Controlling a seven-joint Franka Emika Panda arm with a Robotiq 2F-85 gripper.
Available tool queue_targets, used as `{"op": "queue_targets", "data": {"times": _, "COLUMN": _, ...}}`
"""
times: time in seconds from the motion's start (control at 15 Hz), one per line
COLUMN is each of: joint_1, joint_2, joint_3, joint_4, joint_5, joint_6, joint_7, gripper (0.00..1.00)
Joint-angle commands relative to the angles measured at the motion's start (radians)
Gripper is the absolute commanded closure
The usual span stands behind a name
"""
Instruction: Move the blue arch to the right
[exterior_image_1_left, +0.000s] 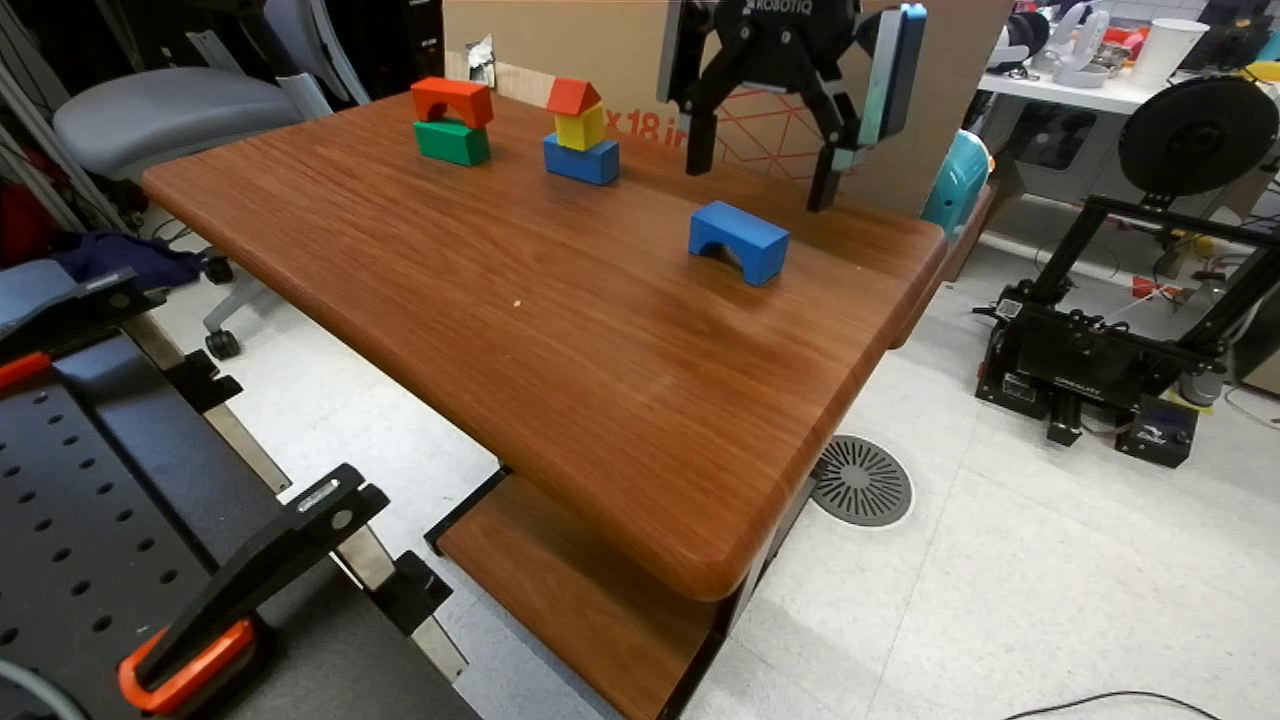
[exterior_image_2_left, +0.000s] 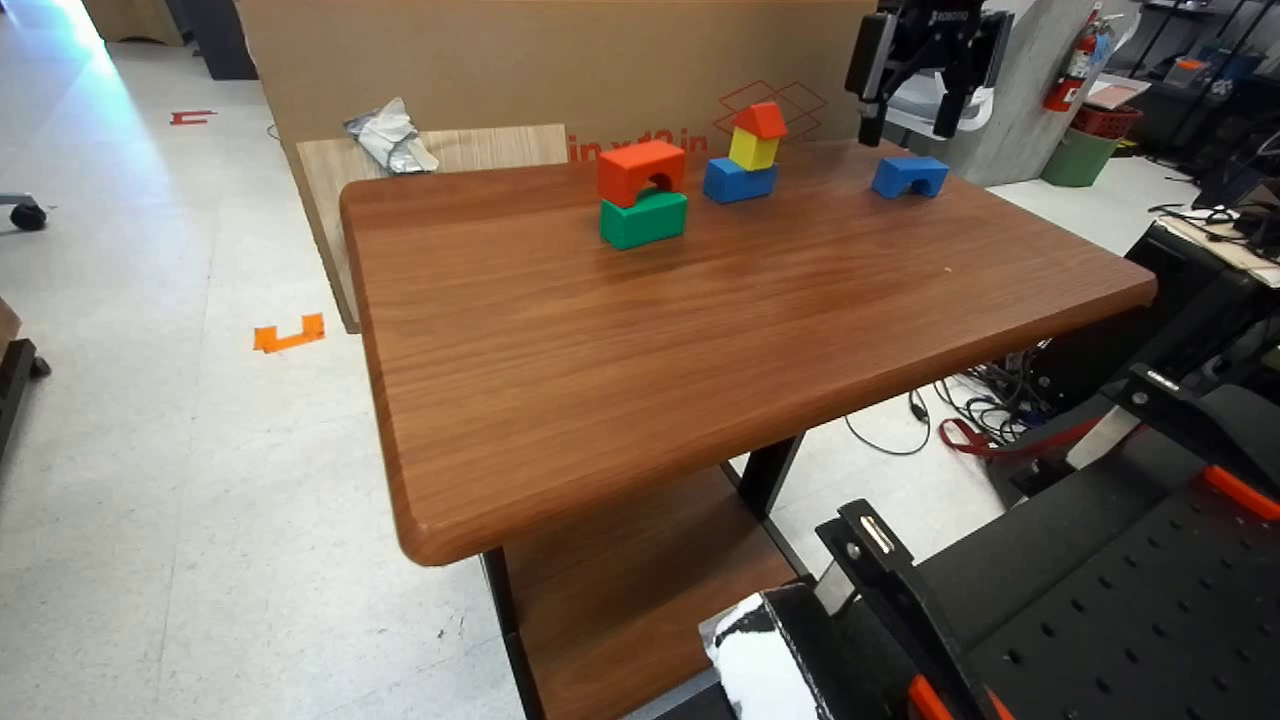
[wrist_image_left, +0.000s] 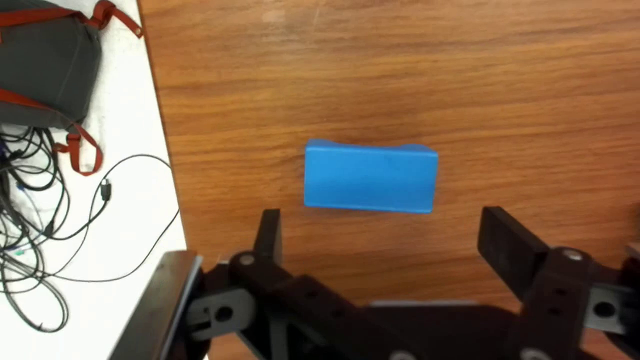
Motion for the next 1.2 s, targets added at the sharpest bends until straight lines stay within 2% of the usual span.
{"op": "queue_targets", "data": {"times": 0.0, "joint_1": 0.013, "joint_2": -0.198, "joint_3": 0.004, "joint_4": -0.231, "joint_5": -0.066, "joint_6": 0.093, "joint_7": -0.057, "gripper": 0.00}}
{"op": "queue_targets", "data": {"times": 0.2, "joint_1": 0.001, "joint_2": -0.325, "joint_3": 0.023, "joint_4": -0.373, "joint_5": -0.083, "joint_6": 0.149, "joint_7": -0.122, "gripper": 0.00}}
{"op": "queue_targets", "data": {"times": 0.4, "joint_1": -0.037, "joint_2": -0.428, "joint_3": 0.062, "joint_4": -0.478, "joint_5": -0.009, "joint_6": 0.133, "joint_7": -0.250, "gripper": 0.00}}
{"op": "queue_targets", "data": {"times": 0.6, "joint_1": -0.047, "joint_2": -0.490, "joint_3": 0.066, "joint_4": -0.537, "joint_5": 0.051, "joint_6": 0.097, "joint_7": -0.333, "gripper": 0.00}}
{"op": "queue_targets", "data": {"times": 0.93, "joint_1": -0.054, "joint_2": -0.465, "joint_3": 0.051, "joint_4": -0.549, "joint_5": 0.065, "joint_6": 0.024, "joint_7": -0.426, "gripper": 0.00}}
{"op": "queue_targets", "data": {"times": 1.13, "joint_1": -0.081, "joint_2": -0.409, "joint_3": 0.058, "joint_4": -0.506, "joint_5": 0.097, "joint_6": -0.112, "joint_7": -0.578, "gripper": 0.00}}
